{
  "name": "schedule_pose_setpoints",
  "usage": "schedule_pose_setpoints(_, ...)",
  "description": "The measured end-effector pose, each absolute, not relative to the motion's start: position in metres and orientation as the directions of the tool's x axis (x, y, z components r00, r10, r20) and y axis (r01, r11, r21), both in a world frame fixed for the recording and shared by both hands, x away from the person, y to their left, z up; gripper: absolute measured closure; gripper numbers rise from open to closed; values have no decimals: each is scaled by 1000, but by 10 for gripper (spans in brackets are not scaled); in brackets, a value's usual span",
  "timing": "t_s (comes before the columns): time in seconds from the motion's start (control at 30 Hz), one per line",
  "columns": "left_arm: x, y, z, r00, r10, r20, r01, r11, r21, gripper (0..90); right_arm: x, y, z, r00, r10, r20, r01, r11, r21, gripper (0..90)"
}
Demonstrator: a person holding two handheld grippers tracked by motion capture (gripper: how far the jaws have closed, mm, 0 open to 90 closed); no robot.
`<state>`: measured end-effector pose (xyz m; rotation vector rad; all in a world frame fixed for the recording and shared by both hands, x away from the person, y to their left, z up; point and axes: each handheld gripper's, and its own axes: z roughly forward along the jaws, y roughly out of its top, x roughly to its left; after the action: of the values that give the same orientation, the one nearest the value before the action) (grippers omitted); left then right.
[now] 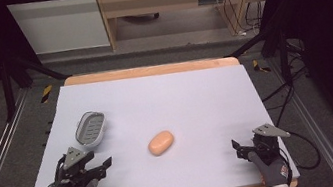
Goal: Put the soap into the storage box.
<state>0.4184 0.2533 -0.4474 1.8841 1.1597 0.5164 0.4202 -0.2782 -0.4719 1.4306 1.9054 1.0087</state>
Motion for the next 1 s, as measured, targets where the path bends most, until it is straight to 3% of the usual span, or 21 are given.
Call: schedule_pose_setpoints(1.0,445,210,-411,553,830,-78,462,-228,857,254,421,-279,-474,-270,963,12,564,148,812,60)
